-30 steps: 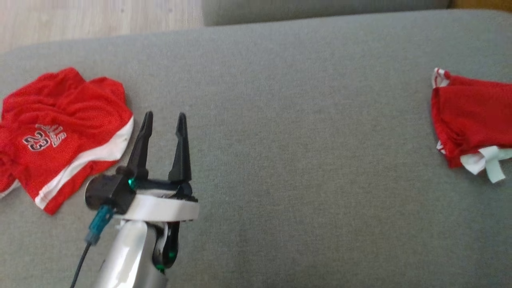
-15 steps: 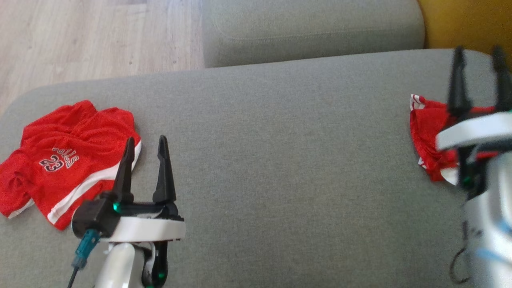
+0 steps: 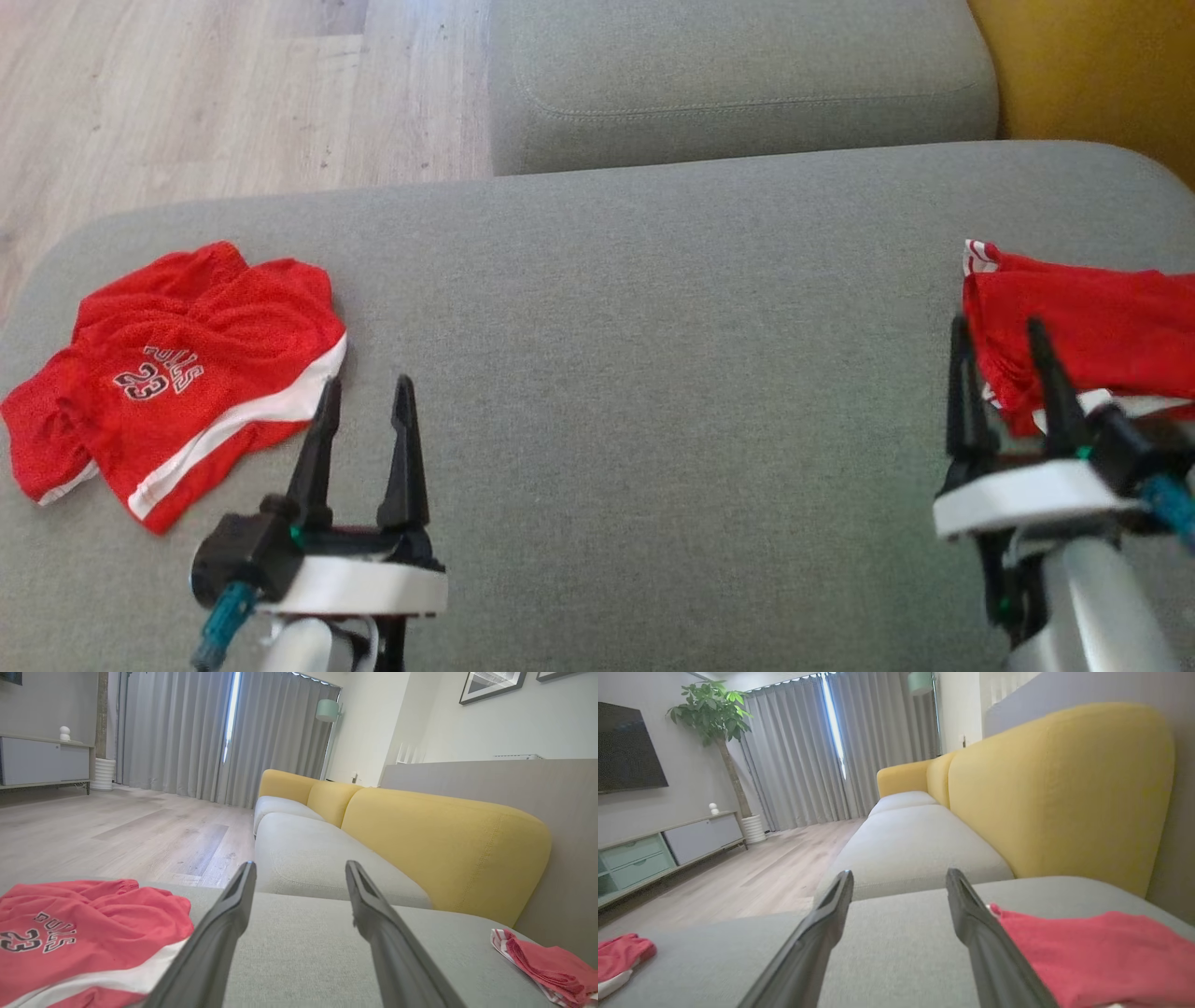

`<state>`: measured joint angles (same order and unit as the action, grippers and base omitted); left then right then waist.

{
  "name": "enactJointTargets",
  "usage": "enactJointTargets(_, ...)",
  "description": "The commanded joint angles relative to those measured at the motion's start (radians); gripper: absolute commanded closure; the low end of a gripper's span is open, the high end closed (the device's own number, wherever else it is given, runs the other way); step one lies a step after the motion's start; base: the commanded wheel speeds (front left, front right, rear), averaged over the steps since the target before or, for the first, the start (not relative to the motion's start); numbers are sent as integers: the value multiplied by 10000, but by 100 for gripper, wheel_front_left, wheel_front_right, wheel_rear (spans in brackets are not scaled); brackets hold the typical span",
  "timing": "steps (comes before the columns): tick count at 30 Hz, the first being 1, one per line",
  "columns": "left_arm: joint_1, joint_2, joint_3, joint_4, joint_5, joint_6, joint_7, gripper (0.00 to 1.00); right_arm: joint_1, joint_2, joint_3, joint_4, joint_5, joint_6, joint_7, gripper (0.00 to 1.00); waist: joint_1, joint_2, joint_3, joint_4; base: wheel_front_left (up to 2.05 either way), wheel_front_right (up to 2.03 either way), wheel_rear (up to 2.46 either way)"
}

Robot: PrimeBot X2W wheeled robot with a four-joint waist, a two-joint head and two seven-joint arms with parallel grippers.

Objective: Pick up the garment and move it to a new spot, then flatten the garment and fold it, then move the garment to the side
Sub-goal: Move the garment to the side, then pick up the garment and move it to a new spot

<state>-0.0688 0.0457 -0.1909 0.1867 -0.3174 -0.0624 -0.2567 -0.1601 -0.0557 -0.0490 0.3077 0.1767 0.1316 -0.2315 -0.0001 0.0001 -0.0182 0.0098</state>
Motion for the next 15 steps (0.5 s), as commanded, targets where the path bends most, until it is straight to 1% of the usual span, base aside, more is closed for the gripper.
enactJointTargets(1, -178, 45, 256, -328, -62, 63, -51, 0, -60, 50, 392, -244, 126, -9, -204, 0, 1, -1, 9, 13, 0, 0, 0)
enactJointTargets(7, 8, 45, 322, -309, -109, 134, -51, 0, 422, 52, 714, 77, 180, -9, -292, 0, 1, -1, 45, 8, 0, 0, 0)
enactJointTargets(15, -54, 45, 497, -407, -112, 178, -51, 0, 495, 53, 816, -48, 65, -9, -300, 0, 1, -1, 110, 68, 0, 0, 0)
